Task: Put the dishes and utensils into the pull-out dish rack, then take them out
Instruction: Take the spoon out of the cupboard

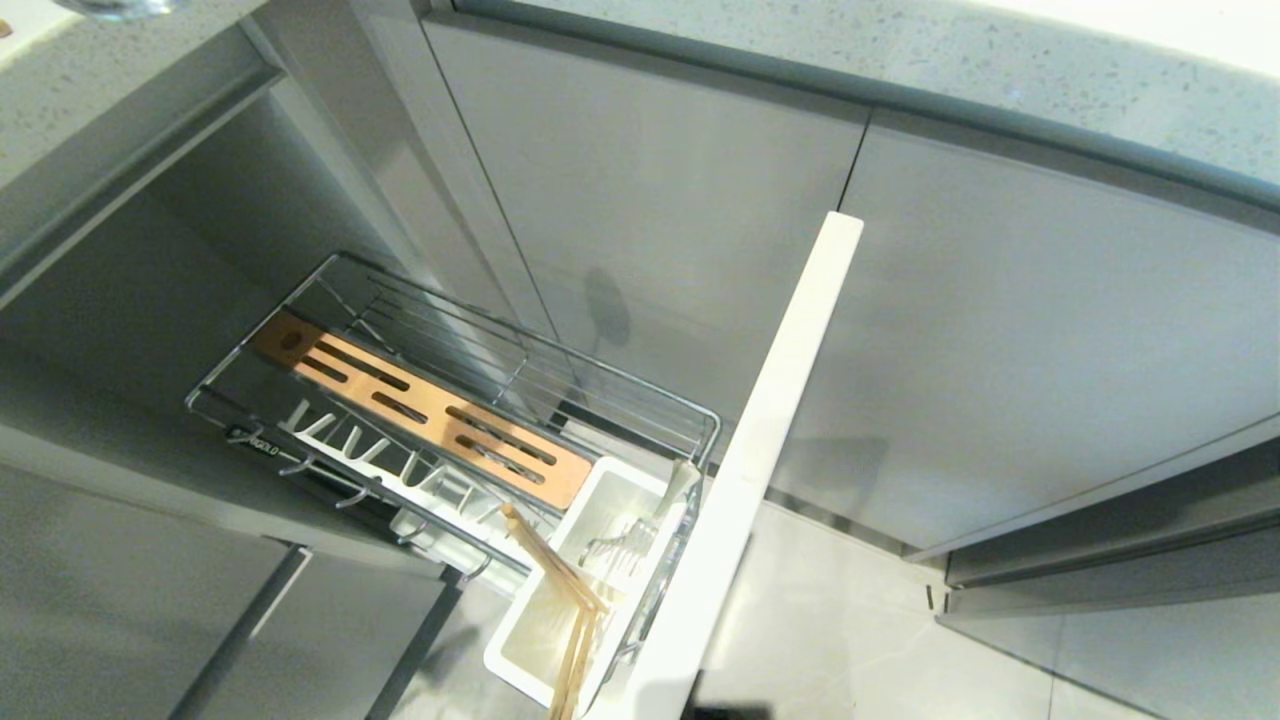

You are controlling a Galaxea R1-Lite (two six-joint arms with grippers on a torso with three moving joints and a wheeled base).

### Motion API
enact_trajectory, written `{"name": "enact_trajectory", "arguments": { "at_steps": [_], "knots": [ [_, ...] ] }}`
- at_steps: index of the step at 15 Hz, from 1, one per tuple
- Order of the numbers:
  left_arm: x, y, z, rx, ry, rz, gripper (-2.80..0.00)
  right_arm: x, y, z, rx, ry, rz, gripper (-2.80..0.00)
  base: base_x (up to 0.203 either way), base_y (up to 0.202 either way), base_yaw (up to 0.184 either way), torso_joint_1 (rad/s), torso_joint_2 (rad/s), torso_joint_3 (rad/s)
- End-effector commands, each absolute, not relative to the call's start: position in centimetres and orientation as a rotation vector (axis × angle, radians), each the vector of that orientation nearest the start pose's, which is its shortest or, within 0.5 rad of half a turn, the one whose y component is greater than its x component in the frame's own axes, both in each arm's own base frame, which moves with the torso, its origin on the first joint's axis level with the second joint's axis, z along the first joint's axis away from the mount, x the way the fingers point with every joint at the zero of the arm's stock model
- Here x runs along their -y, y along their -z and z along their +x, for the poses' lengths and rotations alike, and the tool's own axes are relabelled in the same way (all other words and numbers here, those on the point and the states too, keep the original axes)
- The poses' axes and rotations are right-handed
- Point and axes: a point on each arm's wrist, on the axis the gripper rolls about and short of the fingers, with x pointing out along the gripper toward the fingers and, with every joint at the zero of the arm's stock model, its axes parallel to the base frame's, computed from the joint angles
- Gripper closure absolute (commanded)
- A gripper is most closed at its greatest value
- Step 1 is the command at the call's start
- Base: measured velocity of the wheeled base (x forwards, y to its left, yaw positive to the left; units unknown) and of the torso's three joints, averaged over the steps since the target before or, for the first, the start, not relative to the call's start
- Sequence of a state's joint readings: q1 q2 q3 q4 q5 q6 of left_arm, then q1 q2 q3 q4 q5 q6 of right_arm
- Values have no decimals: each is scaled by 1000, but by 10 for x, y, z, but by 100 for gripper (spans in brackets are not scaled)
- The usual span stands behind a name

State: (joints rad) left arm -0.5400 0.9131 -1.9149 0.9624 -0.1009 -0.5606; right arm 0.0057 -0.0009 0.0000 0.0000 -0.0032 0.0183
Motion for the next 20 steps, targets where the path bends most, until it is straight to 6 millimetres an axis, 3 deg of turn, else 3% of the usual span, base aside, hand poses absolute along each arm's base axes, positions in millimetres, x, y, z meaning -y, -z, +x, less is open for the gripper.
{"name": "enact_trajectory", "arguments": {
  "at_steps": [1, 6, 9, 13, 20],
  "knots": [
    [-32, -426, -68, -68, 611, -536, 0, 0, -75, -23, -2, -3, 18, 0, 0, 0, 0, 0, 0, 0],
    [-21, -424, -86, 40, 411, -463, 0, 0, -75, -23, -2, -3, 18, 0, 0, 0, 0, 0, 0, 0],
    [-5, -424, -88, 96, 169, -451, 0, 0, -75, -23, -2, -3, 18, 0, 0, 0, 0, 0, 0, 0],
    [0, -428, -85, 199, -180, -524, 0, 0, -75, -23, -2, -3, 18, 0, 0, 0, 0, 0, 0, 0],
    [2, -446, -89, 485, -412, -652, 0, 0, -75, -23, -2, -3, 18, 0, 0, 0, 0, 0, 0, 0]
  ]
}}
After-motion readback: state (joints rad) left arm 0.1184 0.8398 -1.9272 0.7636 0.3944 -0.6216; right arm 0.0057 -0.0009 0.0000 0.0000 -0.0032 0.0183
